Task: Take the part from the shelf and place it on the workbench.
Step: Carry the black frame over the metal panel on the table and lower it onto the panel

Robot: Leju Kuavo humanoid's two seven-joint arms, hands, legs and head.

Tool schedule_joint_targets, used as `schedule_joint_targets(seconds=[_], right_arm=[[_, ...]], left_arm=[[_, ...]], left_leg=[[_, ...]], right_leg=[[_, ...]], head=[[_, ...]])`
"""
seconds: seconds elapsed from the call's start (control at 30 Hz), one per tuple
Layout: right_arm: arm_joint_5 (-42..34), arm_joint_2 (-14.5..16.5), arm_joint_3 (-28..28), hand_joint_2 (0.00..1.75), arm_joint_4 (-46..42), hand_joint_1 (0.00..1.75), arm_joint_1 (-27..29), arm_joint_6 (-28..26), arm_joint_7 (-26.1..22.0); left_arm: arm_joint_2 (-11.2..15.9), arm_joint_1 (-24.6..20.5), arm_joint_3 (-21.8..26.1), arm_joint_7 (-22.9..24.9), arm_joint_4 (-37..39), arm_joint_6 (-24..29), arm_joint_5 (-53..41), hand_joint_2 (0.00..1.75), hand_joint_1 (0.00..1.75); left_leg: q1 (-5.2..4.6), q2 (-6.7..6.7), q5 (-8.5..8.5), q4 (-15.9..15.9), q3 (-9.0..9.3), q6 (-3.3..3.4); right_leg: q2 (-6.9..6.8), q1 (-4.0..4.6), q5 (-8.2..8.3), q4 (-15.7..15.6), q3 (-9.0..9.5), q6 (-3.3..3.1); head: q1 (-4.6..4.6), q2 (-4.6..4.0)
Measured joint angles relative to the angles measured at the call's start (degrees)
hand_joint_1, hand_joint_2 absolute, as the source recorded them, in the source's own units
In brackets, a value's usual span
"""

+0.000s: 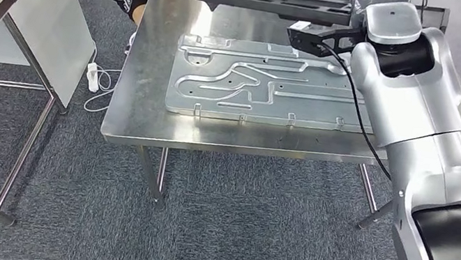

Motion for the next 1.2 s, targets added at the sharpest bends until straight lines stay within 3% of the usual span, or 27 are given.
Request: schedule_joint_targets(seconds=[0.03, 0.07, 0.13, 0.17, 0.3, 0.37, 0.47, 0.53, 0.57, 0.63, 0.7, 0.77, 0.87, 0.9, 0.97, 1.03, 1.07, 1.1, 1.17, 1.2], right_arm=[[-0.05, -0.09, 0.00, 1.75, 0.00, 1.75, 0.15, 0.09, 0.00], [-0.05, -0.10, 0.00, 1.75, -0.02, 1.75, 0.23, 0.15, 0.01], [-0.05, -0.09, 0.01, 1.75, -0.11, 1.75, 0.20, 0.21, 0.07], [-0.05, -0.02, 0.01, 1.75, -0.17, 1.75, 0.14, 0.25, 0.09], [-0.09, 0.29, 0.02, 1.75, -0.28, 1.75, 0.19, 0.35, 0.14], [-0.09, 0.44, 0.02, 1.75, -0.34, 1.75, 0.13, 0.36, 0.16], [-0.15, 0.75, 0.03, 1.75, -0.33, 1.75, 0.18, 0.34, 0.16], [-0.26, 0.87, 0.05, 1.75, -0.29, 1.75, 0.39, 0.34, 0.14], [-0.29, 0.96, 0.06, 1.75, -0.28, 1.75, 0.47, 0.34, 0.14], [-0.32, 1.10, 0.07, 1.75, -0.30, 1.75, 0.43, 0.33, 0.15], [-0.32, 1.13, 0.07, 1.75, -0.28, 1.75, 0.19, 0.32, 0.16], [-0.33, 1.13, 0.07, 1.75, -0.25, 1.75, 0.08, 0.33, 0.16], [-0.45, 1.12, 0.07, 1.75, -0.31, 1.75, 0.15, 0.31, 0.15], [-0.50, 1.11, 0.07, 1.75, -0.33, 1.75, 0.07, 0.30, 0.15], [-0.62, 1.08, 0.07, 1.75, -0.30, 1.75, -0.05, 0.31, 0.15], [-0.86, 1.05, 0.07, 1.75, -0.22, 1.75, 0.17, 0.38, 0.11], [-1.01, 1.05, 0.07, 1.75, -0.18, 1.75, 0.33, 0.46, 0.09], [-1.14, 1.05, 0.07, 1.75, -0.17, 1.75, 0.41, 0.54, 0.07], [-1.32, 1.02, 0.07, 1.75, -0.15, 1.75, 0.31, 0.65, 0.09], [-1.38, 0.99, 0.07, 1.75, -0.17, 1.75, 0.17, 0.65, 0.10]], left_arm=[[-0.01, -0.02, 0.00, 0.07, 0.00, -0.01, 0.02, 0.00, 0.00], [-0.02, 0.01, 0.00, 0.11, 0.00, -0.01, 0.04, 0.00, 0.00], [-0.04, 0.11, -0.01, 0.19, 0.00, 0.00, 0.11, 0.00, 0.00], [-0.04, 0.09, -0.01, 0.20, 0.00, 0.00, 0.14, 0.00, 0.00], [0.01, -0.13, -0.06, 0.05, 0.00, 0.03, 0.18, 0.00, 0.00], [0.05, -0.04, -0.07, -0.02, 0.00, 0.09, 0.23, 0.00, 0.00], [0.05, 0.01, -0.10, -0.03, 0.00, 0.32, 0.36, 0.00, 0.00], [0.03, -0.02, -0.14, -0.03, 0.00, 0.46, 0.45, 0.00, 0.00], [0.03, -0.02, -0.16, -0.03, 0.00, 0.51, 0.48, 0.00, 0.00], [0.06, 0.05, -0.17, -0.03, 0.00, 0.57, 0.50, 0.00, 0.00], [0.27, 0.06, -0.19, -0.03, 0.00, 0.64, 0.53, 0.00, 0.00], [0.42, -0.03, -0.22, -0.04, 0.00, 0.67, 0.55, 0.00, 0.00], [0.33, 0.01, -0.24, -0.13, 0.00, 0.66, 0.51, 0.00, 0.00], [0.31, 0.06, -0.24, -0.16, 0.00, 0.66, 0.49, 0.00, 0.00], [0.27, 0.07, -0.25, -0.21, 0.00, 0.71, 0.47, 0.00, 0.00], [0.26, -0.04, -0.26, -0.22, 0.00, 0.77, 0.47, 0.00, 0.00], [0.22, -0.08, -0.26, -0.22, 0.00, 0.76, 0.48, 0.00, 0.00], [0.18, -0.07, -0.25, -0.22, 0.00, 0.76, 0.48, 0.00, 0.00], [0.09, 0.01, -0.24, -0.20, 0.00, 0.77, 0.51, 0.00, 0.00], [0.08, 0.02, -0.24, -0.18, 0.00, 0.78, 0.52, 0.00, 0.00]], left_leg=[[0.01, -0.06, -0.37, 0.27, 0.14, -0.03], [0.03, -0.12, -0.79, 0.63, 0.34, -0.14], [-0.02, -0.17, -1.85, 1.52, 0.58, -0.57], [-0.14, -0.19, -2.28, 2.03, 0.50, -0.83], [-0.33, -0.26, -2.97, 2.46, 0.22, -1.67], [-0.23, -0.23, -4.43, 4.77, -0.67, -2.20], [0.09, -0.20, -8.37, 15.11, -6.04, -2.86], [0.14, -0.19, -8.16, 18.83, -8.91, -2.86], [0.13, -0.19, -6.49, 17.62, -8.90, -2.70], [-0.01, -0.22, -1.55, 10.28, -6.34, -1.98], [-0.49, -0.28, 1.20, 4.07, -3.72, -1.11], [-0.97, -0.28, 1.09, 2.18, -2.91, -0.68], [-0.58, -0.11, 1.05, 0.42, -1.74, -0.41], [-0.36, -0.02, 1.07, -0.10, -1.18, -0.23], [-0.26, 0.06, 0.79, -0.28, -0.60, 0.08], [-0.26, 0.02, 0.22, 0.15, -0.42, 0.16], [-0.21, -0.04, -0.17, 0.48, -0.29, 0.10], [-0.14, -0.12, -0.65, 0.90, -0.13, -0.02], [-0.11, -0.23, -1.75, 1.95, 0.07, -0.41], [-0.19, -0.28, -2.21, 2.41, -0.03, -0.68]], right_leg=[[-0.02, -0.04, 0.98, 0.20, -0.71, 0.01], [-0.04, -0.10, 3.01, -1.99, -0.13, 0.00], [-0.17, -0.21, 7.15, -9.11, 2.71, -0.02], [-0.18, -0.19, 8.06, -11.75, 3.89, -0.14], [-0.09, -0.04, 7.66, -13.63, 4.82, -1.17], [-0.08, -0.29, 7.50, -13.92, 5.33, -1.77], [0.01, -0.25, 6.96, -14.07, 6.17, -2.38], [0.04, -0.08, 6.45, -14.07, 6.85, -2.48], [0.06, 0.02, 6.17, -14.07, 7.27, -2.48], [0.10, 0.19, 5.58, -14.10, 8.16, -2.48], [0.13, 0.27, 5.23, -14.31, 8.58, -2.26], [0.14, 0.15, 5.32, -14.77, 8.47, -1.78], [0.07, 0.21, 4.74, -14.44, 8.47, -0.95], [0.04, 0.28, 3.79, -12.62, 7.70, -0.75], [-0.01, 0.26, 1.15, -5.78, 3.99, -0.53], [-0.01, 0.15, 0.30, -0.17, 0.12, -0.33], [-0.03, 0.10, 1.42, -0.15, -0.56, -0.26], [-0.06, 0.06, 3.59, -2.44, -0.04, -0.24], [-0.20, 0.06, 7.49, -9.36, 2.58, -0.31], [-0.19, 0.13, 8.30, -11.85, 3.67, -0.45]], head=[[0.00, 0.00], [0.00, 0.00], [0.00, 0.00], [-0.03, 0.00], [-0.09, 0.00], [-0.09, 0.00], [-0.09, 0.00], [-0.09, 0.00], [-0.09, 0.00], [-0.09, 0.00], [-0.08, 0.00], [-0.08, 0.00], [-0.07, 0.00], [-0.05, 0.00], [-0.02, 0.00], [-0.02, 0.00], [-0.02, 0.00], [-0.02, 0.00], [-0.02, 0.00], [-0.03, 0.00]])
